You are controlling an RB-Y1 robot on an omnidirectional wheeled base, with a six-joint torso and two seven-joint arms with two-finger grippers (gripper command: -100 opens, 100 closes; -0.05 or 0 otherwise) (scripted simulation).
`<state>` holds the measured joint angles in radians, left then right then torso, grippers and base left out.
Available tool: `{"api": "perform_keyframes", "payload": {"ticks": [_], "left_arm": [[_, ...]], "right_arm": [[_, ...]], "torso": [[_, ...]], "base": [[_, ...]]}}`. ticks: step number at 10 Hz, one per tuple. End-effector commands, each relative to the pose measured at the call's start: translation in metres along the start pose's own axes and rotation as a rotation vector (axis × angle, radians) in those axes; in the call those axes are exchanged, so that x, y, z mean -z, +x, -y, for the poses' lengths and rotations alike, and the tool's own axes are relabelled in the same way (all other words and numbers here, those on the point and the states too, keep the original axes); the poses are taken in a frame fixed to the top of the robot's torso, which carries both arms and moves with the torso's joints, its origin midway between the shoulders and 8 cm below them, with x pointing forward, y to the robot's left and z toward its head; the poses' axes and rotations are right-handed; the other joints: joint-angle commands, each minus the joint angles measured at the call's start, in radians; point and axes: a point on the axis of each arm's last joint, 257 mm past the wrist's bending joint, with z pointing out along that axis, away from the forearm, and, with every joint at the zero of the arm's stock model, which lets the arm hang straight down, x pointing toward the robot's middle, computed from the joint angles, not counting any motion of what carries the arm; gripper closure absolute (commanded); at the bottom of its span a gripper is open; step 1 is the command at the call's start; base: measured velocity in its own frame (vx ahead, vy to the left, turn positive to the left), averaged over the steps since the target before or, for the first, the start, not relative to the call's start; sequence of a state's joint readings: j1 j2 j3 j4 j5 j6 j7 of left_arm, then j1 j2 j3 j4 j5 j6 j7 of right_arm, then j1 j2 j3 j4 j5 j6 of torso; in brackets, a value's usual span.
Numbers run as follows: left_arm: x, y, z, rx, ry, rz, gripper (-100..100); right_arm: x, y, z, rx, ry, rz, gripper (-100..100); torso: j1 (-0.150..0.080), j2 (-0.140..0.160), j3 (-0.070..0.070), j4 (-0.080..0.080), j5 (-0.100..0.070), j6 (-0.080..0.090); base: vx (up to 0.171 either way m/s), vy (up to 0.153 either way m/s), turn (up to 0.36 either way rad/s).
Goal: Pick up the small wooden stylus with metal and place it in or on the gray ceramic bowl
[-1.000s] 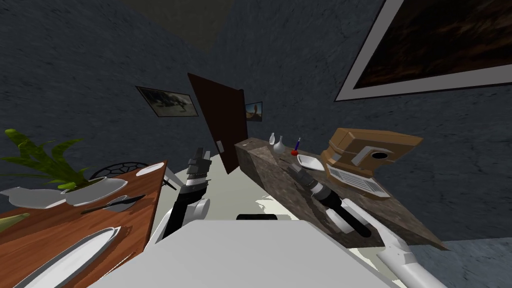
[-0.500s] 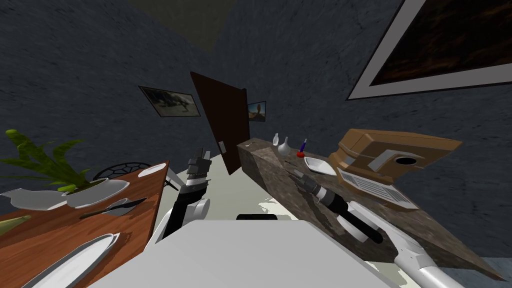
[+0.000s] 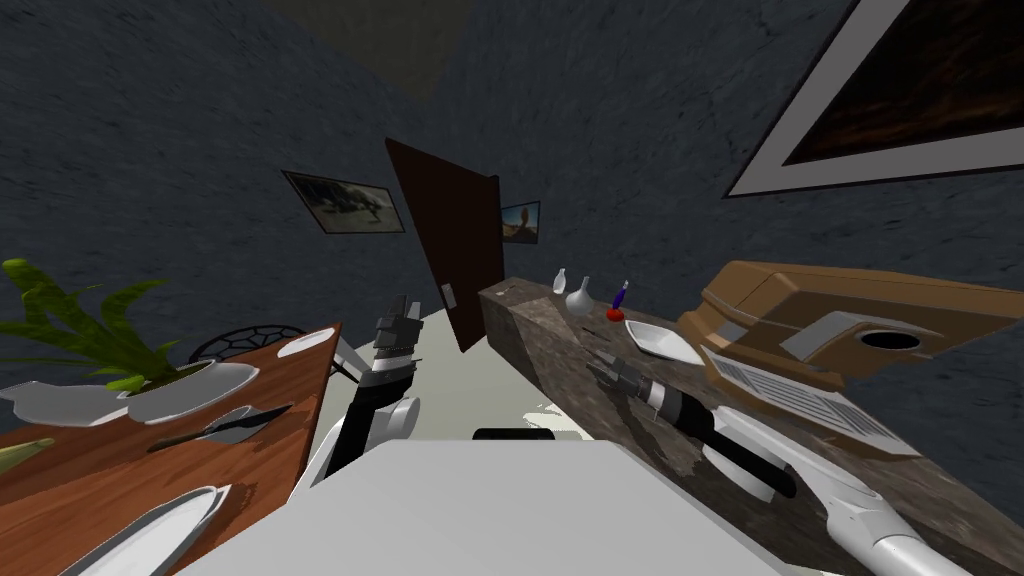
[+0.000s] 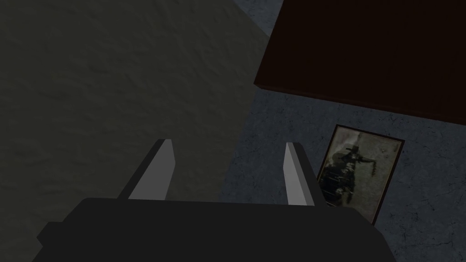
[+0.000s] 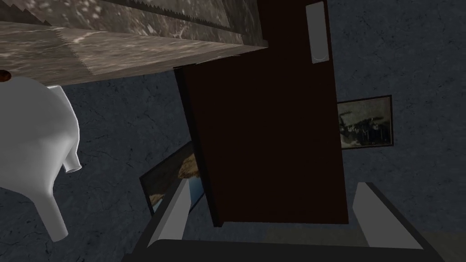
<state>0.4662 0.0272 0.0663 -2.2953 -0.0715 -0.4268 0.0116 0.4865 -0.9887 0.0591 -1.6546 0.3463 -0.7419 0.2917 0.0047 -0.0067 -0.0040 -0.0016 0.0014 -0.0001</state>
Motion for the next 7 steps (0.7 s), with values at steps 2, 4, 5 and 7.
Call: {"api": "perform_keyframes", "payload": {"ticks": [2, 4, 5, 7], "left_arm": [[0.0, 0.0, 0.0, 0.0, 0.0, 0.0, 0], [0.0, 0.0, 0.0, 0.0, 0.0, 0.0, 0], [0.0, 0.0, 0.0, 0.0, 0.0, 0.0, 0], [0.0, 0.0, 0.0, 0.0, 0.0, 0.0, 0]], "right_arm": [[0.031, 0.047, 0.012, 0.049, -0.003, -0.162, -100], [0.036, 0.048, 0.018, 0.061, 0.002, -0.183, -100], [0.054, 0.065, 0.024, 0.09, -0.006, -0.262, -100], [0.077, 0.083, 0.036, 0.116, 0.0, -0.35, -100]], "torso": [[0.0, -0.001, -0.001, 0.0, 0.0, 0.0], [0.002, -0.002, -0.001, 0.0, 0.001, 0.0], [-0.001, 0.001, 0.001, 0.0, 0.0, 0.0], [-0.002, 0.0, 0.0, 0.0, 0.0, 0.0]], "base": [[0.138, 0.108, 0.082], [0.096, 0.077, 0.002], [0.089, 0.069, 0.081], [0.104, 0.059, 0.049]]}}
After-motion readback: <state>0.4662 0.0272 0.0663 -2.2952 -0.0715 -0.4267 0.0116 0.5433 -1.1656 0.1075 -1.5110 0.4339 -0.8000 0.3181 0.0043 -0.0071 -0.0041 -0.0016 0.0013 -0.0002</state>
